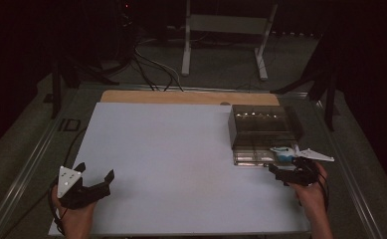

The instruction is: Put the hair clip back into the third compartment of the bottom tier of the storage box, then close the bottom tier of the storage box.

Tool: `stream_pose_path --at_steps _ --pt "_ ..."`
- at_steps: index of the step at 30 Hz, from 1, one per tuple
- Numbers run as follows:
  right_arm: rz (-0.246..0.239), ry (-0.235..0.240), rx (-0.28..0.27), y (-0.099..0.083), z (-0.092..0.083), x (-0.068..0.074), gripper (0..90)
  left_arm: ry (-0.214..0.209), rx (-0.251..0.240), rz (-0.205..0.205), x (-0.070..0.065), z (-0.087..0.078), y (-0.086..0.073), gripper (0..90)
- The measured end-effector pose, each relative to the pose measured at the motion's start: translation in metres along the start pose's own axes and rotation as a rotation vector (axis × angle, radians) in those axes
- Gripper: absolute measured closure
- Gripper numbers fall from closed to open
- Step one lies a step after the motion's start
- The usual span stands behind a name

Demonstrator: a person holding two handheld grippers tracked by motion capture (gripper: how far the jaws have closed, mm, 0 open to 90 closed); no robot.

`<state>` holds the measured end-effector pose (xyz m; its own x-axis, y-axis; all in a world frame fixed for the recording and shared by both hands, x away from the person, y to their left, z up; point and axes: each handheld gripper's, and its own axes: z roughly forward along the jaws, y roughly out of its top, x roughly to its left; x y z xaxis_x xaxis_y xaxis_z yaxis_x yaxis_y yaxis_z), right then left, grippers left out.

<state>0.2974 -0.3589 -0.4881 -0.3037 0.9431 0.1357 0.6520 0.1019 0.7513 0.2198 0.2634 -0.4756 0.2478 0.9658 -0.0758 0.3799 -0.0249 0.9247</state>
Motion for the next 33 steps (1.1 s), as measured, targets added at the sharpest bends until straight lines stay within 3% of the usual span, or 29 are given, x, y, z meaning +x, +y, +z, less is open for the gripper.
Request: stream_pose_path --at_steps 15,30,33 --pt "-0.037 0.046 0.043 -0.0016 0.0048 0.0051 0.0 0.001 -0.001 0.002 0.0002 0.0004 0.0001 3.3" --pt "-0.042 0.052 0.058 -0.0024 0.0071 0.0057 0.0 -0.001 -0.002 0.000 0.0004 0.0003 -0.0001 3.3" --pt "-0.040 0.048 0.055 -0.0026 0.0063 0.0055 4.4 -0.001 -0.001 0.001 0.0005 -0.0002 -0.0001 3.3"
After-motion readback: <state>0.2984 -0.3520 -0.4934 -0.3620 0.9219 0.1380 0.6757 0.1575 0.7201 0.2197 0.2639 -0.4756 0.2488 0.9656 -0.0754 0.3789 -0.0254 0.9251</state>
